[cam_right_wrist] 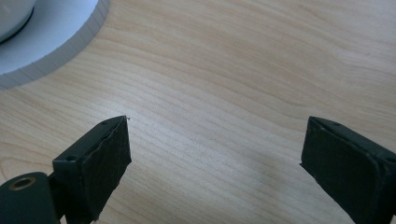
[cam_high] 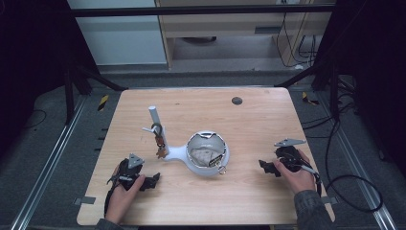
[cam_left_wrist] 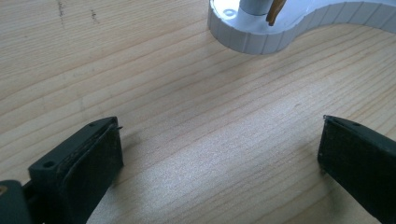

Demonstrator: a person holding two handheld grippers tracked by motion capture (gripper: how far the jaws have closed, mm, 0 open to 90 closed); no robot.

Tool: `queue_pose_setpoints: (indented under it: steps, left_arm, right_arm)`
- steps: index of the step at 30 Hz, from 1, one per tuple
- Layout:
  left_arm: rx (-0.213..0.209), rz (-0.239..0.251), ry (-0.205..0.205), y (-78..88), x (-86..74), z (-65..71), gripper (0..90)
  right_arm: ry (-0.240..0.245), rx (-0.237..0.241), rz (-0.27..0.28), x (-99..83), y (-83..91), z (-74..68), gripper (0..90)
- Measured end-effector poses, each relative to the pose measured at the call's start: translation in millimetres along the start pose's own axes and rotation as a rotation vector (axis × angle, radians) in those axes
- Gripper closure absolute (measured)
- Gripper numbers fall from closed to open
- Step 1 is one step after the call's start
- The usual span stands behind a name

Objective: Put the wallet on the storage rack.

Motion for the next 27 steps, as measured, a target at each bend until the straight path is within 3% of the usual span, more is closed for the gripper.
queue_pose_setpoints:
  steps: [7,24,27]
  left_arm:
    - [0.000,0.000,0.000,0.0,0.0,0.0,0.0]
    - [0.000,-0.002,-0.001,0.0,0.0,-0.1,0.0]
    - [0.000,-0.002,-0.001,0.0,0.0,-0.2,0.0]
  right_arm:
    - [-0.002,0.000,-0.013,-5.2,-10.2,-3.7,7.3]
    - [-0.063,-0.027,-0.002,-4.2,-28.2,1.7,4.7]
    - [-0.058,-0.050,0.006,-3.9,-30.1,2.3,3.5]
Point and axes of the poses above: each handheld gripper's, and its own axes: y roughly backward along the jaws, x roughly out of its top, z roughly to its right, the point moved 10 cm from there along -y, roughly forward along the jaws, and after that the axes turned 14 degrees about -z, right-handed, at the moved point
